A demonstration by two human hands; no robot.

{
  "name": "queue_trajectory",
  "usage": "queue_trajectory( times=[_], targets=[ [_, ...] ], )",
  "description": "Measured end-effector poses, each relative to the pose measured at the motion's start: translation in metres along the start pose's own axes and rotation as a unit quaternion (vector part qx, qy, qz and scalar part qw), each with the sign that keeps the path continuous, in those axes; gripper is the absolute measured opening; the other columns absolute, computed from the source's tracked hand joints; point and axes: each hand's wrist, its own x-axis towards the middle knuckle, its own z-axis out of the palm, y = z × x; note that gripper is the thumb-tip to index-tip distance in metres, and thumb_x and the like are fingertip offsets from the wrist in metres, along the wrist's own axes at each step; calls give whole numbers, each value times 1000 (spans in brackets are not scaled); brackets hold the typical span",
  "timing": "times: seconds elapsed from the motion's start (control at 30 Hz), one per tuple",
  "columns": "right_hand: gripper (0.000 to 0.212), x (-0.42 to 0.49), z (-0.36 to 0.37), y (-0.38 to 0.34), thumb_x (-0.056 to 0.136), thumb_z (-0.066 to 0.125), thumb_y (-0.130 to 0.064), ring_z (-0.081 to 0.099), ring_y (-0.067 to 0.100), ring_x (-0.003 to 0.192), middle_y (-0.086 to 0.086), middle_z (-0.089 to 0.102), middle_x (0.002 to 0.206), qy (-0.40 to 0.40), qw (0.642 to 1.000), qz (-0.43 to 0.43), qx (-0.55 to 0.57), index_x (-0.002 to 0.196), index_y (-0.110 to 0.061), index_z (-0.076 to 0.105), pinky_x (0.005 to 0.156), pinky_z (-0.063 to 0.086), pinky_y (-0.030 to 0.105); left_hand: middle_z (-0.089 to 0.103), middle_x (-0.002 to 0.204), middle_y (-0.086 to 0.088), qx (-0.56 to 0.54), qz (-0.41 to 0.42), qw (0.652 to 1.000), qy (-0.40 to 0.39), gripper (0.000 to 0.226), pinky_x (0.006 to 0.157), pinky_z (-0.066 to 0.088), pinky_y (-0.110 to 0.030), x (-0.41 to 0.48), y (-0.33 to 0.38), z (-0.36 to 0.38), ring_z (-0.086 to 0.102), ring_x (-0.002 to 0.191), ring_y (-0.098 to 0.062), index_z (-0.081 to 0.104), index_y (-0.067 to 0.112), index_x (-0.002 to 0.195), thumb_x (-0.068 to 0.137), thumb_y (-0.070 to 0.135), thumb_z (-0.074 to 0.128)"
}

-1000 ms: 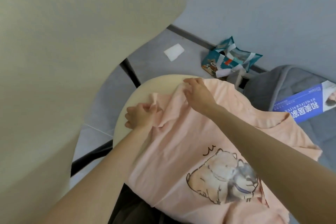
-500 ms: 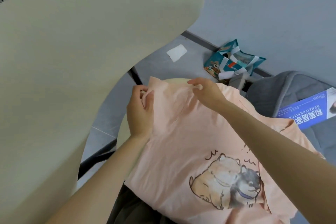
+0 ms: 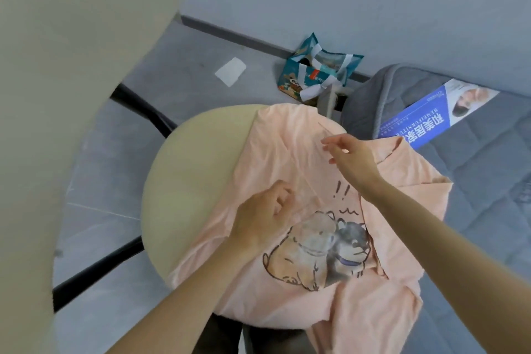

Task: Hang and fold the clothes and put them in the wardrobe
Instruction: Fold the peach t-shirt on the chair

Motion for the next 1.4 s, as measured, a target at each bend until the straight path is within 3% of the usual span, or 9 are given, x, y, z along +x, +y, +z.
queue_trajectory(
  times=[0.17, 0.3, 0.4, 0.5, 0.63, 0.87, 1.2, 1.3, 1.4],
  targets=[
    [26, -14, 21, 19, 90, 61, -37, 63, 23, 95, 4, 68, 103, -115, 990, 77, -39, 107, -17, 61, 90, 51, 40, 60, 106, -4, 42, -31, 984, 170, 24, 85, 47, -35, 3, -22, -15, 54, 96, -23, 62, 11, 113, 91, 6, 53],
    [35, -22, 31, 18, 72, 78, -43, 59, 13, 84, -8, 61, 87, -129, 985, 65, -92, 92, -22, 59, 77, 47, 30, 42, 132, -4, 107, -41, 988, 101, 43, 99, 36, -35, 19, -29, -34, 39, 117, -25, 54, 23, 131, 89, 13, 57],
    [27, -32, 32, 23, 71, 76, -41, 58, 17, 77, -5, 58, 73, -129, 964, 63, -223, 74, -22, 57, 62, 40, 27, 21, 150, -3, 240, -17, 970, 41, 49, 102, 30, -43, 35, -24, -33, 27, 128, -28, 45, 38, 137, 92, 21, 54],
    [20, -40, 29, 32, 76, 68, -32, 61, 22, 75, 1, 63, 72, -90, 968, 58, -227, 72, -13, 63, 56, 40, 26, 10, 159, -2, 298, 43, 952, 48, 56, 107, 20, -43, 59, -9, -30, 18, 137, -30, 37, 38, 143, 95, 11, 48],
    [9, -45, 20, 42, 81, 65, -27, 61, 20, 84, -2, 67, 88, -70, 984, 60, -150, 85, -19, 66, 68, 49, 30, 32, 149, 7, 396, 98, 913, 22, 66, 89, 23, -34, 92, 6, -32, 33, 121, -25, 33, 30, 142, 86, -2, 46],
    [15, -48, 20, 52, 85, 64, -32, 64, 19, 82, 0, 69, 87, -103, 981, 69, -149, 91, -18, 69, 72, 56, 36, 47, 124, -8, 498, 30, 866, 32, 23, 86, 29, -37, 114, 2, -61, 41, 110, -30, 47, 14, 116, 95, 6, 38],
    [16, -28, 26, 32, 90, 58, -33, 63, 24, 86, -1, 68, 94, 22, 991, 61, -120, 97, -22, 67, 68, 48, 30, 52, 117, -15, 441, -11, 894, 82, 26, 84, 30, -39, 135, -3, -78, 43, 110, -34, 51, 7, 111, 90, -4, 39],
    [17, -31, 15, 35, 92, 52, -24, 60, 23, 90, -1, 65, 102, 66, 993, 37, -94, 104, -22, 63, 73, 50, 34, 48, 130, -15, 359, 19, 927, 105, 37, 91, 31, -39, 128, 5, -71, 41, 117, -35, 50, 8, 123, 88, -3, 42],
    [31, -32, -12, 49, 88, 52, -11, 54, 25, 106, 2, 53, 122, 129, 988, 18, -85, 117, -20, 57, 78, 48, 36, 27, 152, -12, 343, 111, 933, 17, 53, 110, 21, -40, 123, 17, -59, 26, 137, -31, 37, 11, 141, 88, 4, 45]
  ],
)
